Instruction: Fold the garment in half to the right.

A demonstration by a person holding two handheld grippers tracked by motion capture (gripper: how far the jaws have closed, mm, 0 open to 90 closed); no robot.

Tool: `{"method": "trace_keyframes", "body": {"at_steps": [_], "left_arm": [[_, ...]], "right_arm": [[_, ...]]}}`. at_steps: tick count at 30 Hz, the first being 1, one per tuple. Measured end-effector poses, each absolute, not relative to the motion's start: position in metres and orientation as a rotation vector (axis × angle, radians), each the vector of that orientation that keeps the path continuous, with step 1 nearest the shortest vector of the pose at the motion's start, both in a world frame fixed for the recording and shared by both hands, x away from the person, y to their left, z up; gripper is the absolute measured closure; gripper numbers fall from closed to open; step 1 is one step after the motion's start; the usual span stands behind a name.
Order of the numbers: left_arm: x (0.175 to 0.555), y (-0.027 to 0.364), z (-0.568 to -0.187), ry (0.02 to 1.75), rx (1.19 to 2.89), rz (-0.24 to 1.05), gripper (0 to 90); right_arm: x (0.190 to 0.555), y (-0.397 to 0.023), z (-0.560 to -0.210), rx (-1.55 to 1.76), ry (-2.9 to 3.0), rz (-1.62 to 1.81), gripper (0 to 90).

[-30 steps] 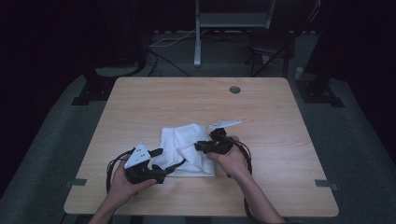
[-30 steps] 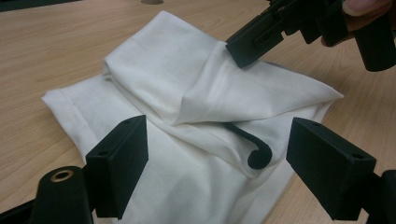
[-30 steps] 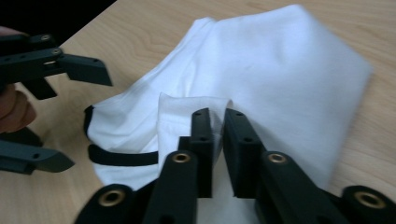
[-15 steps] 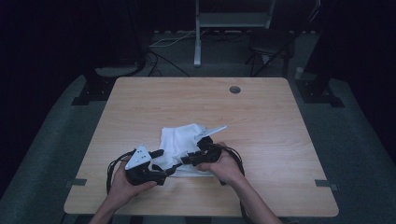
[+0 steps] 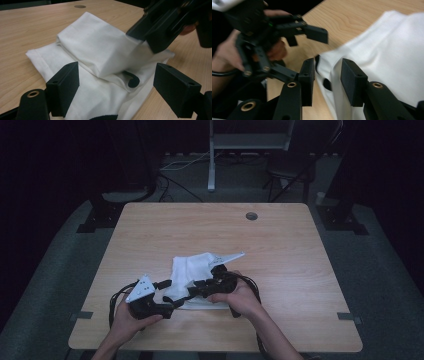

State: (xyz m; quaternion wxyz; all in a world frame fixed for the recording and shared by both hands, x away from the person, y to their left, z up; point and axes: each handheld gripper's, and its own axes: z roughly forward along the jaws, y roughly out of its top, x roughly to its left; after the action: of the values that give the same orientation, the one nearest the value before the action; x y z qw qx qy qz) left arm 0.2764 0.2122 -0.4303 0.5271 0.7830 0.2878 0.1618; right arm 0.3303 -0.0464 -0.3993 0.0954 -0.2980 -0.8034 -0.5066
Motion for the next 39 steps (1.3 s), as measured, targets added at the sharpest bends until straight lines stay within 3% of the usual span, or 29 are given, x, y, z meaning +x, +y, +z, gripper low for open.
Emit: {"method": "trace_keyframes", "body": {"at_steps": [5, 14, 25, 39], "left_arm": [[0.276, 0.21, -0.43, 0.678, 1.868, 0.378, 20.3], [0.276, 0.194, -0.432, 0.569, 1.931, 0.413, 20.4], [0.28, 0.186, -0.429, 0.668, 1.93, 0.387, 20.7], [0.282, 0.179, -0.427, 0.706, 1.936, 0.367, 20.7]], "right_arm": [[0.332, -0.046, -0.393, -0.887, -2.375, -1.533, 60.5], [0.35, -0.069, -0.381, -1.204, -2.436, -1.642, 48.9], [0.364, -0.073, -0.376, -1.326, -2.577, -1.59, 33.4], [0.399, -0.047, -0.362, -1.256, -2.81, -1.437, 32.3]]}}
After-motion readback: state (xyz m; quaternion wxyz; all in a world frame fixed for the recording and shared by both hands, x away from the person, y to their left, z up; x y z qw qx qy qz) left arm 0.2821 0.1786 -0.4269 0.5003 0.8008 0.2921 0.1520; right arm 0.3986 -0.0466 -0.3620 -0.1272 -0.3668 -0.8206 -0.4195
